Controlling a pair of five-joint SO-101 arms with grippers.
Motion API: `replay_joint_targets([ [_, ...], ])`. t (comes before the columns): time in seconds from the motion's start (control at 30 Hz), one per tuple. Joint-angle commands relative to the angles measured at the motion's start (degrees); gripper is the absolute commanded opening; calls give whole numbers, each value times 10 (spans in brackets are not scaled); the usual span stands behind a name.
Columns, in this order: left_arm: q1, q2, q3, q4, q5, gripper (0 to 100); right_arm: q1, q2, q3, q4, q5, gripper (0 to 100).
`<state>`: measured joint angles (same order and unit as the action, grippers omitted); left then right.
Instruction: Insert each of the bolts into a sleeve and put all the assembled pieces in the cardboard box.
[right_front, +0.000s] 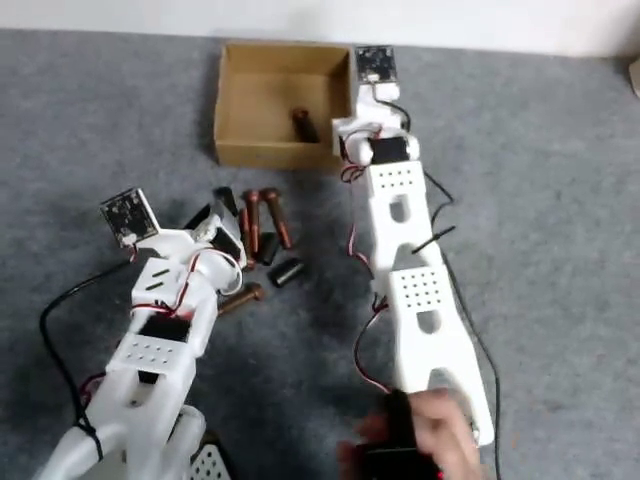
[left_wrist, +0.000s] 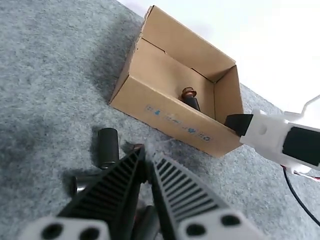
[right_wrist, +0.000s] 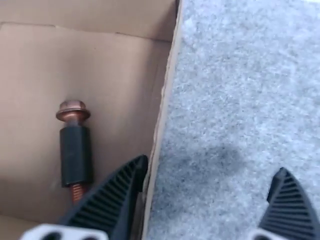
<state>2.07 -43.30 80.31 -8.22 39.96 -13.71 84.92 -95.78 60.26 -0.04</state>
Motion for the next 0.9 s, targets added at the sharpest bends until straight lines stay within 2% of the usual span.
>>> replay_joint_targets([
  [0.0,-1,-2,-34,-12,-2,7,2,-1,-38,-4,1,182],
  [0.07,-1,-2,-34,-12,-2,7,11,-1,-40,-4,1,12],
  [0.1,-1,-2,-34,-12,-2,7,15,-2,-40,-3,1,0],
  [0.13,-1,-2,-34,-12,-2,7,16,-3,-40,0,1,31],
  [0.2,-1,-2,-34,-12,-2,7,21,-6,-41,30,1,2],
  [0.37,-1,-3,-34,-12,-2,7,40,-22,-41,73,1,5],
  [0.87,-1,-3,-34,-12,-2,7,118,-88,-41,121,1,4],
])
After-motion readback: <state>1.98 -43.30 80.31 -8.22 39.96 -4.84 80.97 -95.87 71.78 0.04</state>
